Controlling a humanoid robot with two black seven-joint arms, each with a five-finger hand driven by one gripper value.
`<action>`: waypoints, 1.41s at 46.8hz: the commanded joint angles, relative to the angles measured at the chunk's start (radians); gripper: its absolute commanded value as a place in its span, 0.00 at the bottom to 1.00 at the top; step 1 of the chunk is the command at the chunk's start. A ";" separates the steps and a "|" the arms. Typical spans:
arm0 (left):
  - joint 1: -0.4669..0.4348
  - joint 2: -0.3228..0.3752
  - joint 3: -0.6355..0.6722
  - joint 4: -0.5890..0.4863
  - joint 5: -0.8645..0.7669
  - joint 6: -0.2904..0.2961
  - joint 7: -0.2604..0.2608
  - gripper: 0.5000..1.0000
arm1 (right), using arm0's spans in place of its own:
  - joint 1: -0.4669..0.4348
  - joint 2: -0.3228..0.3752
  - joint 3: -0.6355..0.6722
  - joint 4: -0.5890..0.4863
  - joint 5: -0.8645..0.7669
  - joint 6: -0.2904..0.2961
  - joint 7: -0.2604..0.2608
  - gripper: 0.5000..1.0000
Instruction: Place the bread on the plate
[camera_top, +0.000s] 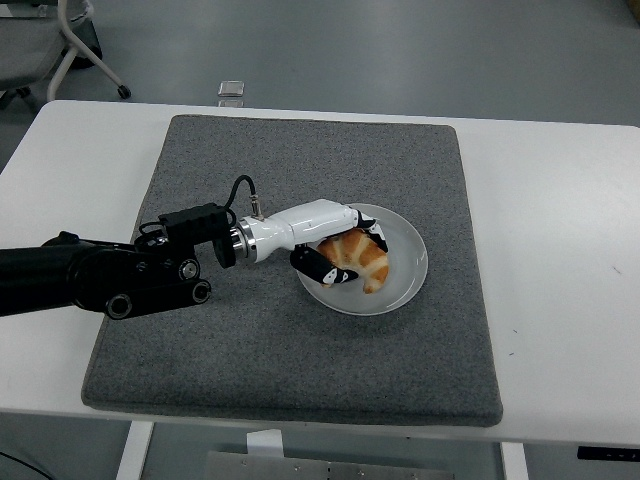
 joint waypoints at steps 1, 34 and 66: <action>0.004 -0.002 -0.011 0.011 -0.005 0.005 -0.006 0.00 | 0.000 0.000 0.000 0.000 0.000 0.001 0.000 0.86; 0.025 -0.044 -0.015 0.065 -0.021 0.043 -0.008 0.47 | 0.000 0.000 0.001 0.000 0.000 -0.004 0.000 0.86; 0.022 -0.047 -0.035 0.057 -0.094 0.032 -0.008 0.98 | 0.000 0.000 0.000 0.000 0.000 -0.004 -0.001 0.86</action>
